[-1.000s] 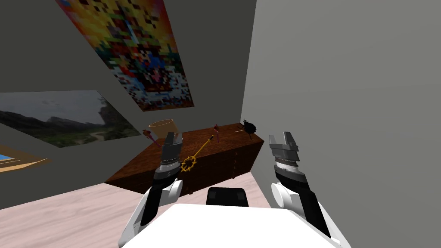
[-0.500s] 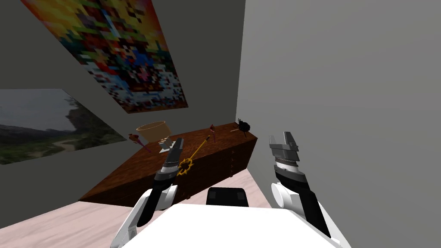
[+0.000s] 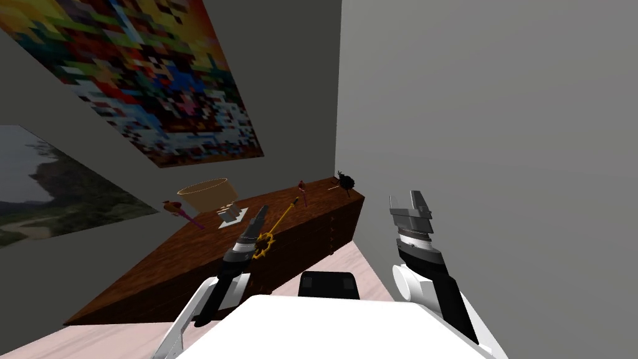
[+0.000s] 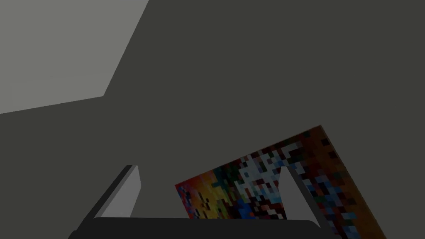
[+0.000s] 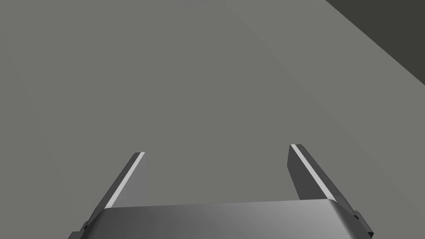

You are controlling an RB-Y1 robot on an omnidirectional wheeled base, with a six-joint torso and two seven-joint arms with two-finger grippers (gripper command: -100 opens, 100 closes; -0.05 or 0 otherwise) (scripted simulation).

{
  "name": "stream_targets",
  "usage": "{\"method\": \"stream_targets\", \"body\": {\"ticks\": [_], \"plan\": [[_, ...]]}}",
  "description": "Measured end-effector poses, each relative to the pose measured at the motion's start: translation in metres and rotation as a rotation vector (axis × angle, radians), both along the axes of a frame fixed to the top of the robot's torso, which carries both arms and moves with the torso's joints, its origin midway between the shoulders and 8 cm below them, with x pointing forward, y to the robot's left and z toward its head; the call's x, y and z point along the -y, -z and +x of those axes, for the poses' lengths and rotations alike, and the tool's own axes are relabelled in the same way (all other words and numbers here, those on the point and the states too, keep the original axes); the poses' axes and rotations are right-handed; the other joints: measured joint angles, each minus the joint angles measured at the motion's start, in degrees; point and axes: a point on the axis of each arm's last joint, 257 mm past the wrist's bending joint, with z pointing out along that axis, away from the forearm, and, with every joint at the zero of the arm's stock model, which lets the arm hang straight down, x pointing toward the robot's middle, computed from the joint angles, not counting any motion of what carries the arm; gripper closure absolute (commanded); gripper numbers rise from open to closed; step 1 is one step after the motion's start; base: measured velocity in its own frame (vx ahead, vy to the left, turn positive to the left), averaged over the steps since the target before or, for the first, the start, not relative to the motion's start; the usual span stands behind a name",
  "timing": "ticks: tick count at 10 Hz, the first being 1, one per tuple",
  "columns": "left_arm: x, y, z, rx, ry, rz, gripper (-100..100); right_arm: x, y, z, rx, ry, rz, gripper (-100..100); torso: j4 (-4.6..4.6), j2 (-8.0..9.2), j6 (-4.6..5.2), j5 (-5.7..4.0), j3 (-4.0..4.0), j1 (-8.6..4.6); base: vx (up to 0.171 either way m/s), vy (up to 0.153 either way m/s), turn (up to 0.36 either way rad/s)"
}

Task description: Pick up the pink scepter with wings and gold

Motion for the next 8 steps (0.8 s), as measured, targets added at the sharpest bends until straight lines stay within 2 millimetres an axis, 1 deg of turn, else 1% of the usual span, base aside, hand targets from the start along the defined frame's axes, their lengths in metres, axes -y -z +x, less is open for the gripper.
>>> {"method": "stream_targets", "body": {"ticks": [2,4,8], "plan": [[-0.012,0.024,0.004,-0.061,-0.030,0.081,-100,0.000,0.000,0.000,0.000,0.000,0.000,0,0.00,0.02,0.01,0.00,0.01,0.00,-0.018,0.000,-0.237],[-0.026,0.050,0.004,-0.122,-0.059,0.166,-100,0.000,0.000,0.000,0.000,0.000,0.000,0,0.01,0.03,0.00,0.00,0.02,0.00,-0.016,-0.002,-0.241],[-0.050,0.086,0.011,-0.219,-0.103,0.335,-100,0.000,0.000,0.000,0.000,0.000,0.000,0,0.00,-0.02,-0.01,-0.01,-0.01,-0.02,-0.008,-0.007,-0.175]]}}
